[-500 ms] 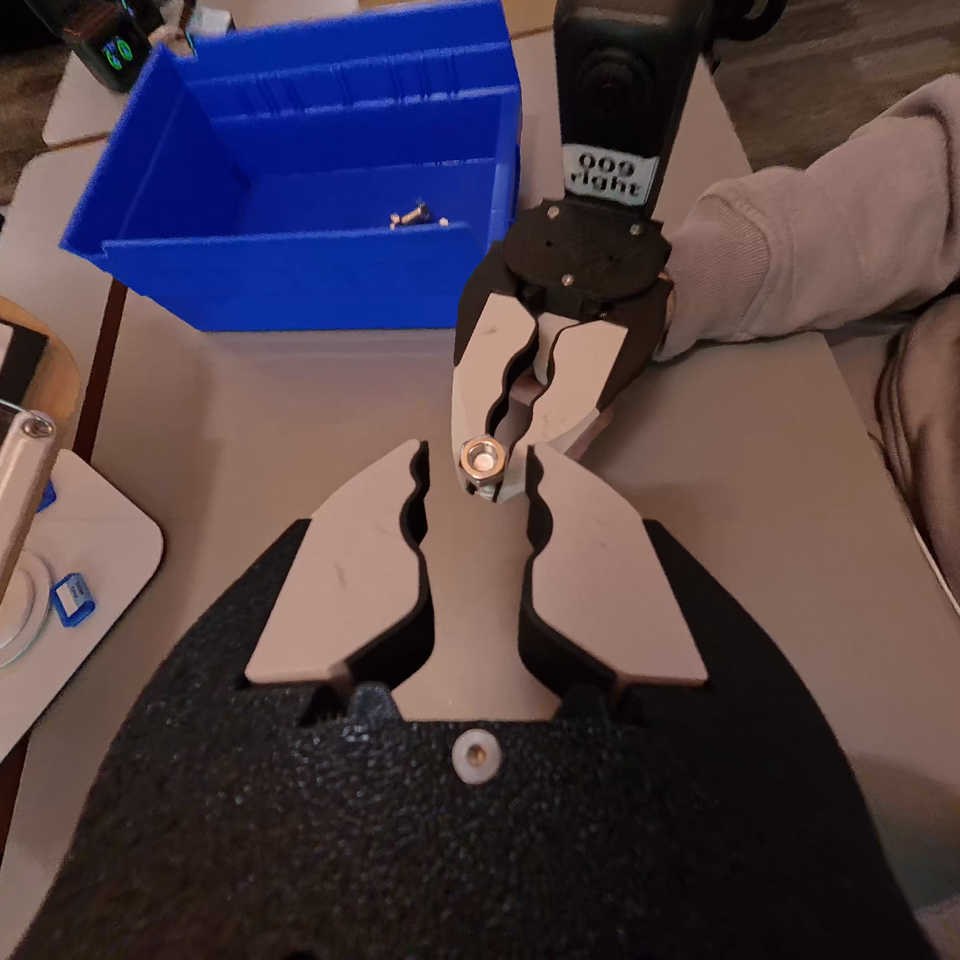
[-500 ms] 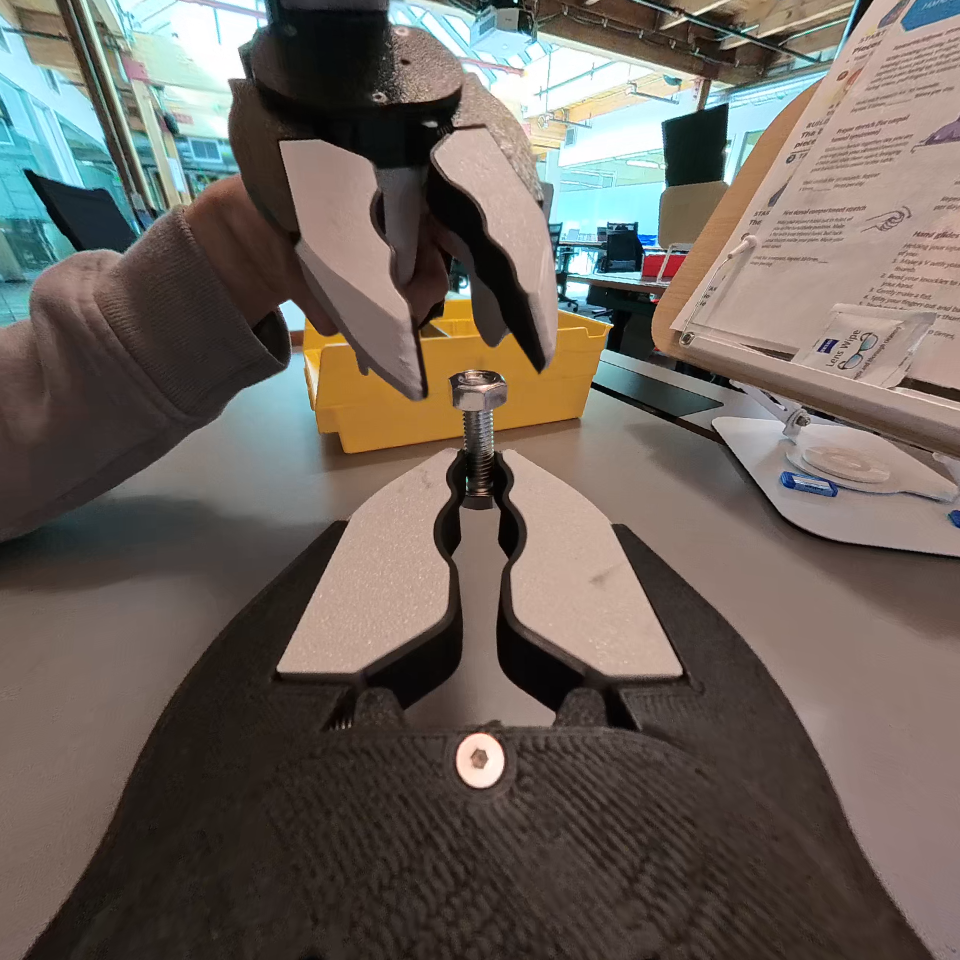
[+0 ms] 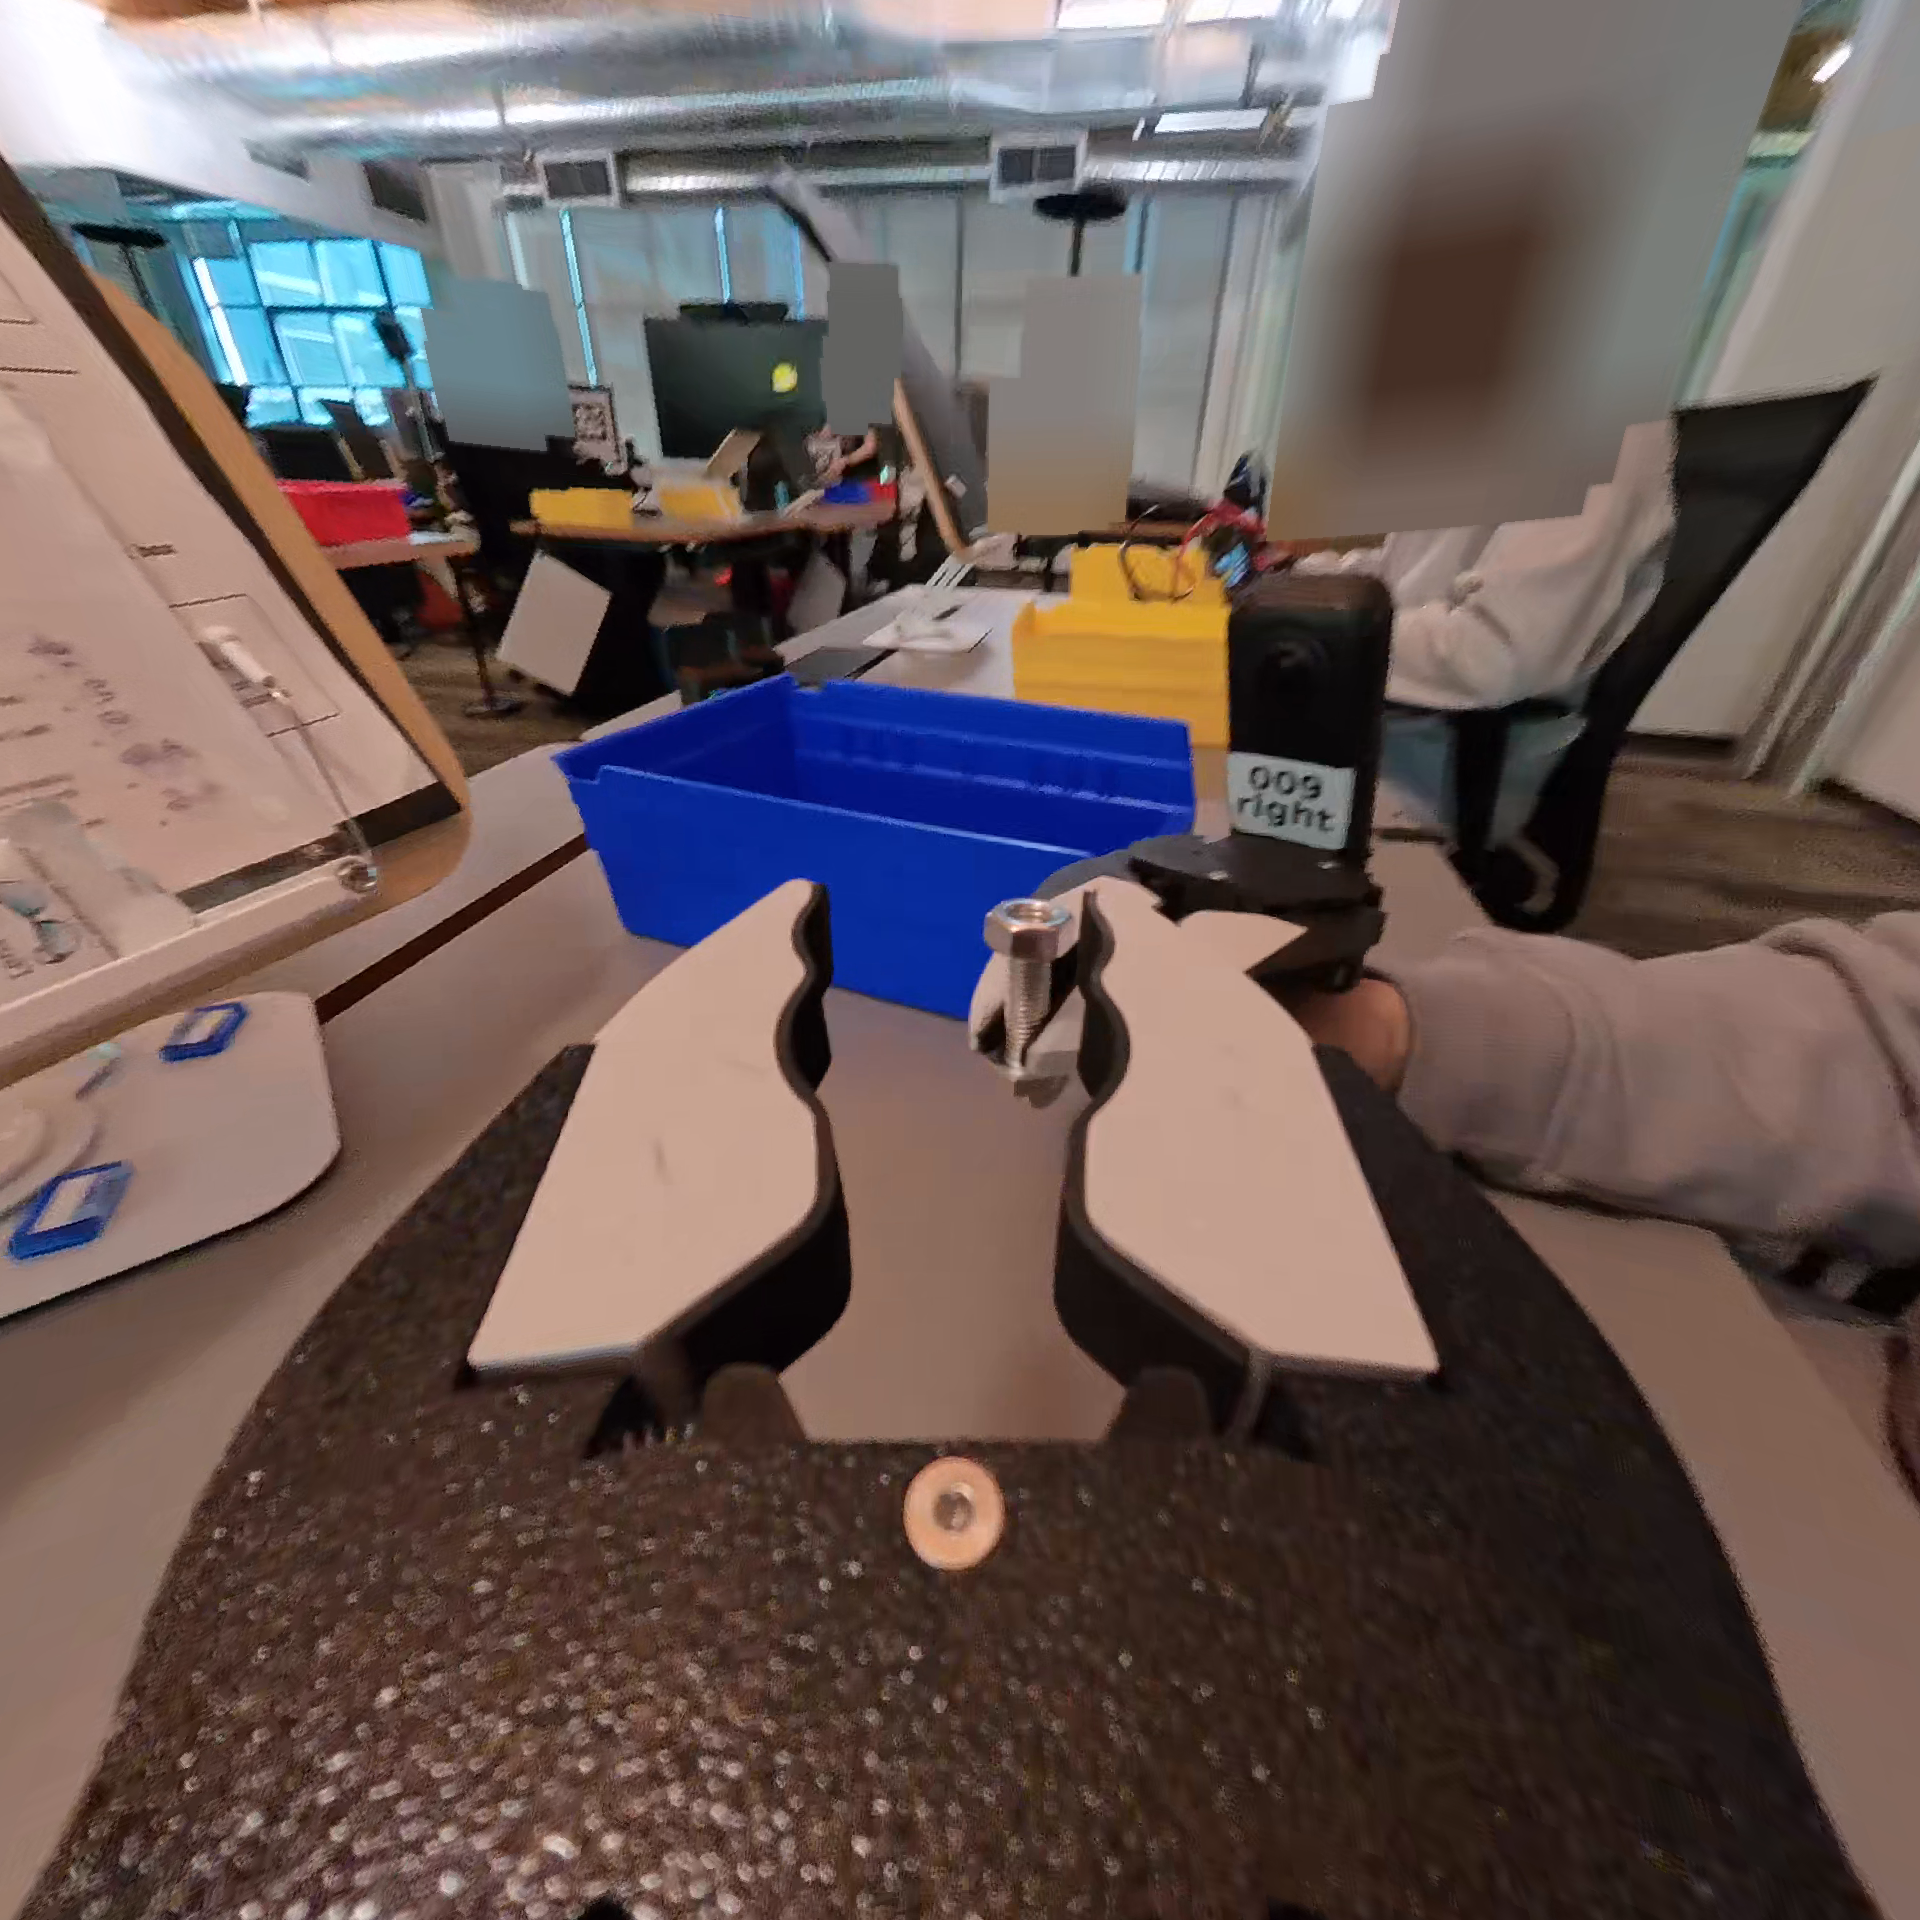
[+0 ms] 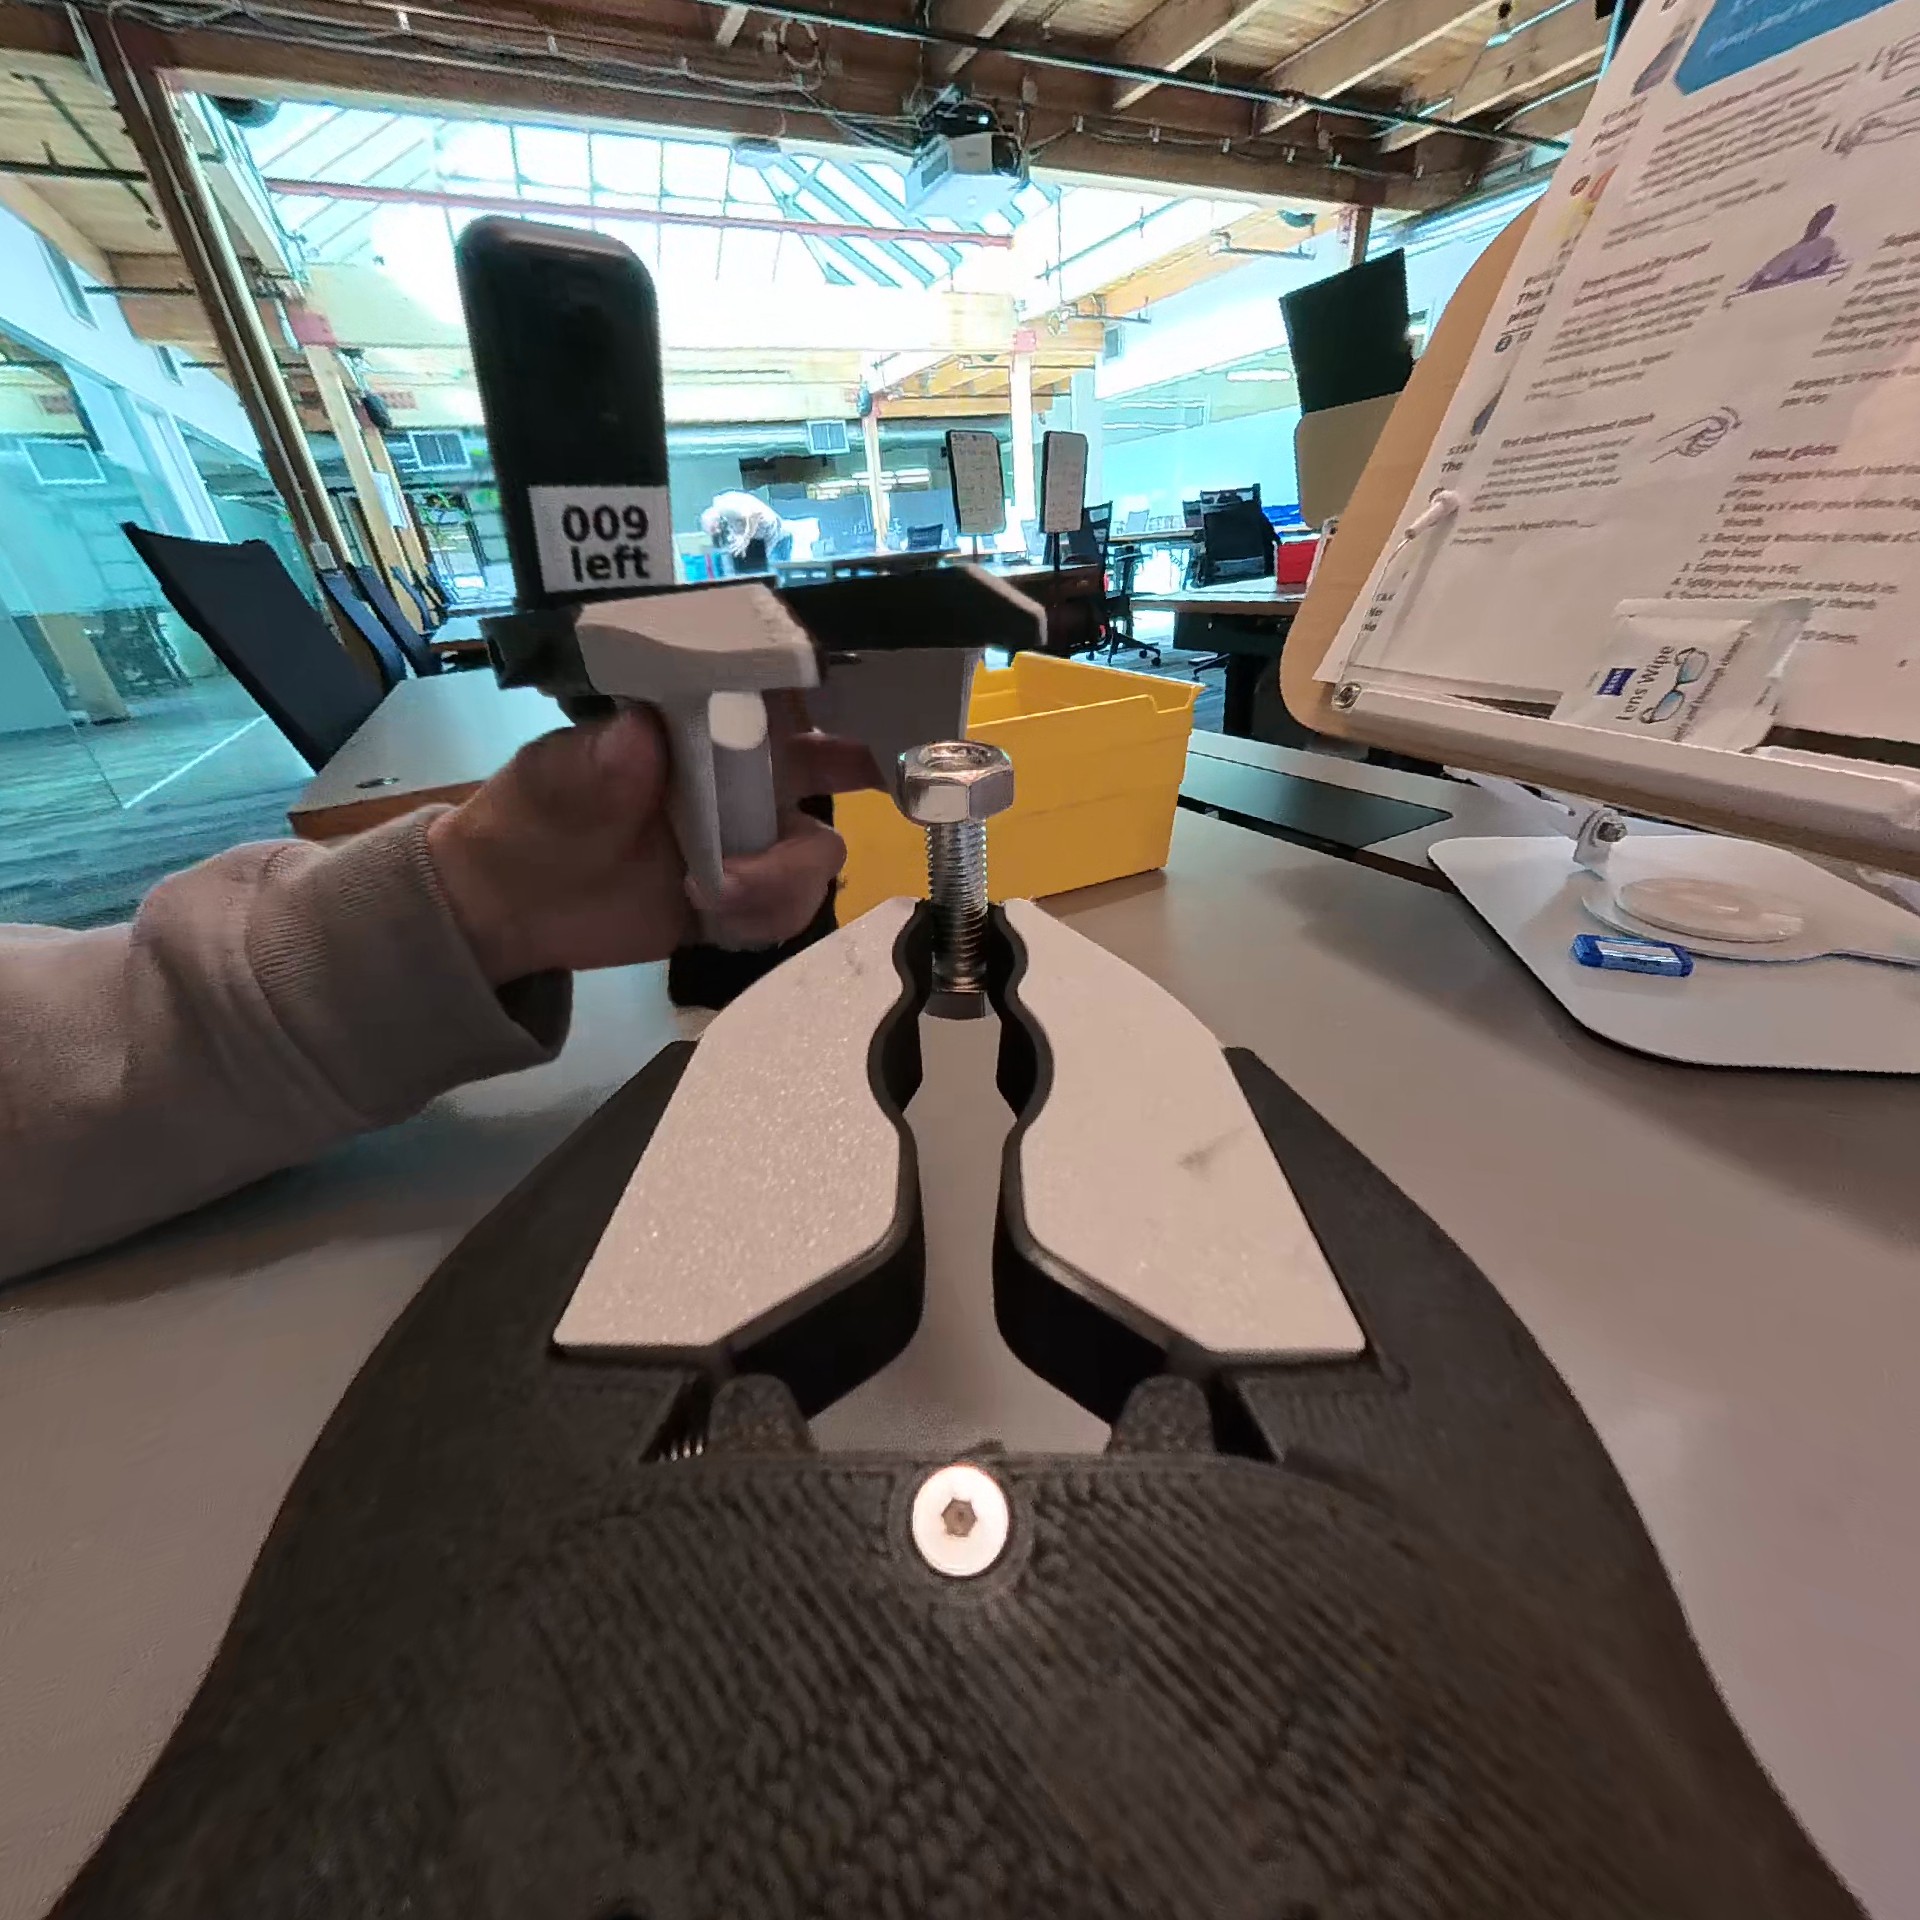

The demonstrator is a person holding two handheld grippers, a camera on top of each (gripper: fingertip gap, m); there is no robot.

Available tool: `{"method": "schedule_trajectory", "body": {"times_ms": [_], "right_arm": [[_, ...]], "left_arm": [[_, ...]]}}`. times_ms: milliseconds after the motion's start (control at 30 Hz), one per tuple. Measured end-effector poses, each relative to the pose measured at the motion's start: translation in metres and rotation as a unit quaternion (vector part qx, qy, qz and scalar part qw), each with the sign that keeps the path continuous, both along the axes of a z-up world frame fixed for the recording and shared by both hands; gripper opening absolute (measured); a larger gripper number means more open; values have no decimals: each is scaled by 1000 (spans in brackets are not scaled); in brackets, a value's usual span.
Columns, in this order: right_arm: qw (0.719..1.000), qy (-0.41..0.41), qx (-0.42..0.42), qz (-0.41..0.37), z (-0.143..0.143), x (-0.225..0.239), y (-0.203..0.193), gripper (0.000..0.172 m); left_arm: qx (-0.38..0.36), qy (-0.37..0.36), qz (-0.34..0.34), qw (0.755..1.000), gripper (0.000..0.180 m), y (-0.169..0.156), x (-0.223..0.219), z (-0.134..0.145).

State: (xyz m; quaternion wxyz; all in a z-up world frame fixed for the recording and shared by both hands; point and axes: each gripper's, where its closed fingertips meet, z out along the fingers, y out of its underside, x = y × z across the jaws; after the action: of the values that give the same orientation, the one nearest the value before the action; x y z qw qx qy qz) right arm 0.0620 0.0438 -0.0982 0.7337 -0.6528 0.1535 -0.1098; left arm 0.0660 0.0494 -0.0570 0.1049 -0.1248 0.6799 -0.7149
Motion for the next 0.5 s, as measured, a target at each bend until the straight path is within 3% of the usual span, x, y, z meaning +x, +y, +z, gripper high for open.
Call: {"method": "schedule_trajectory", "body": {"times_ms": [100, 300, 500], "right_arm": [[1000, -4, -12, 7, -3, -3, 5, 9], [999, -9, -27, 18, -7, -7, 10, 9], [999, -8, -29, 22, -8, -8, 11, 9]], "left_arm": [[-4, 18, -23, 1000, 41, -1, -4, -7], [71, -6, -37, 997, 38, -14, -12, -25], [58, 3, -51, 997, 22, -16, -14, -24]]}}
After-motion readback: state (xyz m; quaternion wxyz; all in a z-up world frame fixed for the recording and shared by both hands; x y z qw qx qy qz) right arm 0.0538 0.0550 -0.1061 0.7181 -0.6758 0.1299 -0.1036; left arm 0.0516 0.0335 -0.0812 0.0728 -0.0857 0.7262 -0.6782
